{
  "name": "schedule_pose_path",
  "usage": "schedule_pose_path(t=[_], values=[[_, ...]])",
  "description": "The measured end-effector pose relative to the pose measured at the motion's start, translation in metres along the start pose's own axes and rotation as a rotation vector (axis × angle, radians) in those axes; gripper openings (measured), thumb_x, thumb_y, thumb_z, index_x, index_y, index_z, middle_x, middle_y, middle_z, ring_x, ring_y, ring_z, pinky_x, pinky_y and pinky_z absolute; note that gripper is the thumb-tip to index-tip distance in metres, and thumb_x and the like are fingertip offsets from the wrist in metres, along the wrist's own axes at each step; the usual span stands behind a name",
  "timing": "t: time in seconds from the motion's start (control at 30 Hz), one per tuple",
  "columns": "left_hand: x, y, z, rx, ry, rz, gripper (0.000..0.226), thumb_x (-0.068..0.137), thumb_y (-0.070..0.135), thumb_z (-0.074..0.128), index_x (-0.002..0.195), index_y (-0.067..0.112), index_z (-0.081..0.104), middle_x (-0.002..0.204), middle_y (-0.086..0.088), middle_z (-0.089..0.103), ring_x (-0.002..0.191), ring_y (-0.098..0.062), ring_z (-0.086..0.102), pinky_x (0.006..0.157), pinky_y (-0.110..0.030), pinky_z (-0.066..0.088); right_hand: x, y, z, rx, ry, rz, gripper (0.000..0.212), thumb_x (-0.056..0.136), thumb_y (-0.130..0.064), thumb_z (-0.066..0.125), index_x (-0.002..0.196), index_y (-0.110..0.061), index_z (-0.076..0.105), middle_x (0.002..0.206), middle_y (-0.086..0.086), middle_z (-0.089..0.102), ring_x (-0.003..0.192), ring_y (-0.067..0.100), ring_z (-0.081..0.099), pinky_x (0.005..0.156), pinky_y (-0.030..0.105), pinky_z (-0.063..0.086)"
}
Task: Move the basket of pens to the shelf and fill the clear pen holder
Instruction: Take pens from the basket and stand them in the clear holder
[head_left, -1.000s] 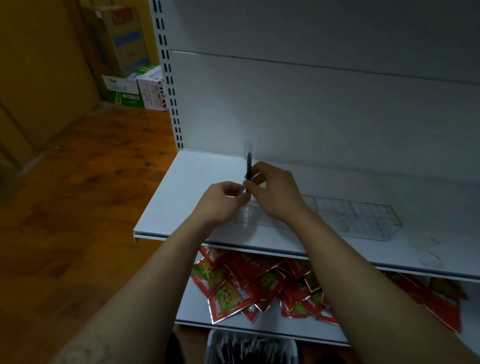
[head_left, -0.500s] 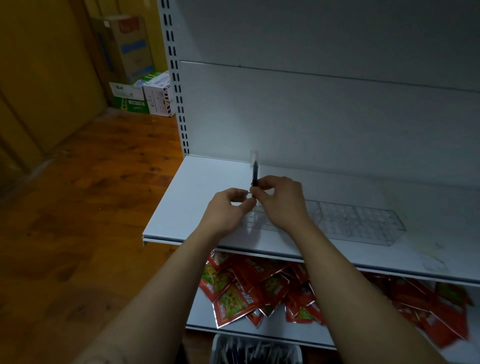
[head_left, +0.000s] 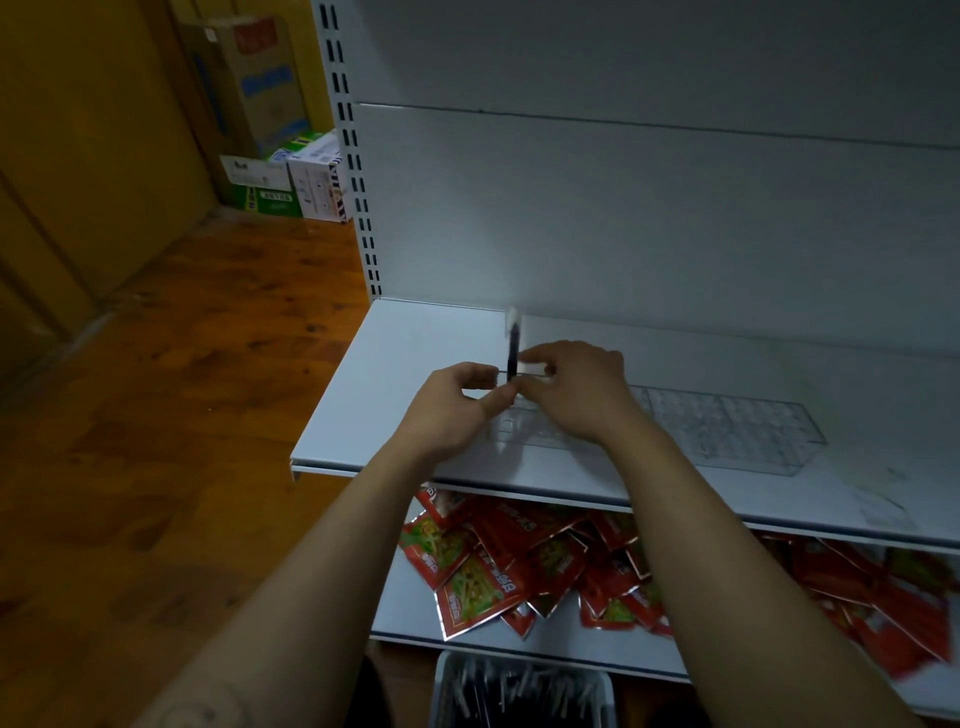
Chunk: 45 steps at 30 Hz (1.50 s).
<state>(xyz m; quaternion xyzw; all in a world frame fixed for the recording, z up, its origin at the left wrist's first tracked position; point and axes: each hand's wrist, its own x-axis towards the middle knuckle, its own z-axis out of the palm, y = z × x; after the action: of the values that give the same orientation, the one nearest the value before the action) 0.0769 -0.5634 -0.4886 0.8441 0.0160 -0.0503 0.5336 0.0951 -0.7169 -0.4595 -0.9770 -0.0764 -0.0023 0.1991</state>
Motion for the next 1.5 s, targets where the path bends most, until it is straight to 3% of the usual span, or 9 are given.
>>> schedule_pose_path(t=[0.13, 0.27, 0.43, 0.7, 0.97, 1.1, 1.27, 1.4, 1.5], values=[[-0.012, 0.004, -0.010, 0.115, 0.048, 0.032, 0.055, 0.085, 0.041, 0.069, 0.133, 0.021, 0.050, 0.122, 0.007, 0.058, 0.095, -0.010, 0.058, 0.079, -0.026, 0.048, -0.020, 0.006, -0.005, 0.185, 0.202, 0.009, 0.033, 0.090, -0.038, 0.062, 0.122, -0.026, 0.062, 0.125, -0.004, 0.062, 0.115, 0.016, 0.056, 0.108, 0.037, 0.029], [-0.046, 0.009, -0.022, 0.146, 0.209, 0.137, 0.027, 0.083, 0.040, 0.070, 0.099, 0.021, 0.058, 0.089, 0.004, 0.062, 0.080, -0.009, 0.058, 0.067, -0.023, 0.048, -0.067, 0.009, -0.016, 0.377, 0.371, -0.008, 0.008, 0.086, -0.024, 0.067, 0.080, -0.021, 0.066, 0.075, -0.012, 0.062, 0.071, 0.009, 0.059, 0.076, 0.032, 0.052], [-0.095, -0.003, -0.013, 0.315, -0.218, 0.156, 0.004, 0.087, 0.023, 0.066, 0.088, 0.021, 0.063, 0.080, 0.002, 0.067, 0.076, -0.016, 0.064, 0.070, -0.034, 0.054, -0.124, 0.017, 0.009, 0.278, 0.057, 0.015, 0.015, 0.081, -0.031, 0.071, 0.068, -0.028, 0.062, 0.064, -0.011, 0.062, 0.065, 0.009, 0.060, 0.065, 0.027, 0.050], [-0.133, -0.099, 0.064, 0.727, -0.779, -0.054, 0.033, 0.088, 0.006, 0.050, 0.117, 0.014, 0.062, 0.119, -0.005, 0.065, 0.109, -0.021, 0.060, 0.090, -0.030, 0.048, -0.183, 0.070, 0.129, -0.093, -0.722, 0.092, 0.020, 0.091, -0.020, 0.052, 0.091, -0.011, 0.069, 0.093, 0.009, 0.066, 0.084, 0.028, 0.062, 0.072, 0.033, 0.051], [-0.152, -0.200, 0.110, 0.597, -0.561, -0.515, 0.030, 0.085, 0.010, 0.054, 0.111, 0.003, 0.066, 0.117, -0.015, 0.065, 0.108, -0.029, 0.061, 0.093, -0.035, 0.050, -0.221, 0.111, 0.254, 0.035, -1.110, 0.247, 0.033, 0.094, -0.003, 0.040, 0.122, 0.000, 0.058, 0.115, 0.019, 0.050, 0.080, 0.022, 0.051, 0.070, 0.035, 0.044], [-0.149, -0.227, 0.129, 0.513, -0.419, -0.625, 0.029, 0.086, 0.008, 0.054, 0.112, 0.002, 0.066, 0.117, -0.016, 0.065, 0.109, -0.029, 0.060, 0.090, -0.030, 0.046, -0.218, 0.113, 0.305, 0.170, -1.109, 0.282, 0.047, 0.094, -0.004, 0.038, 0.140, -0.007, 0.045, 0.151, 0.020, 0.028, 0.123, 0.040, 0.044, 0.083, 0.035, 0.041], [-0.143, -0.253, 0.132, 0.338, -0.268, -0.774, 0.025, 0.089, 0.003, 0.052, 0.107, 0.001, 0.068, 0.114, -0.013, 0.067, 0.107, -0.030, 0.061, 0.083, -0.026, 0.045, -0.215, 0.093, 0.348, 0.225, -1.118, 0.385, 0.025, 0.091, -0.011, 0.044, 0.106, -0.002, 0.061, 0.127, 0.026, 0.052, 0.107, 0.037, 0.056, 0.069, 0.026, 0.040], [-0.139, -0.272, 0.129, 0.180, -0.177, -0.845, 0.013, 0.087, 0.004, 0.056, 0.089, 0.013, 0.065, 0.101, -0.019, 0.070, 0.096, -0.036, 0.066, 0.081, -0.036, 0.053, -0.222, 0.093, 0.367, 0.095, -1.233, 0.319, 0.039, 0.094, -0.014, 0.043, 0.131, -0.003, 0.052, 0.147, 0.025, 0.033, 0.129, 0.042, 0.039, 0.097, 0.038, 0.041], [-0.142, -0.281, 0.126, 0.149, -0.172, -0.852, 0.007, 0.087, 0.008, 0.059, 0.088, 0.013, 0.064, 0.099, -0.019, 0.070, 0.091, -0.032, 0.066, 0.082, -0.038, 0.053, -0.221, 0.092, 0.361, 0.116, -1.094, 0.411, 0.018, 0.090, -0.009, 0.048, 0.093, -0.005, 0.065, 0.111, 0.022, 0.062, 0.104, 0.035, 0.060, 0.074, 0.031, 0.044]])
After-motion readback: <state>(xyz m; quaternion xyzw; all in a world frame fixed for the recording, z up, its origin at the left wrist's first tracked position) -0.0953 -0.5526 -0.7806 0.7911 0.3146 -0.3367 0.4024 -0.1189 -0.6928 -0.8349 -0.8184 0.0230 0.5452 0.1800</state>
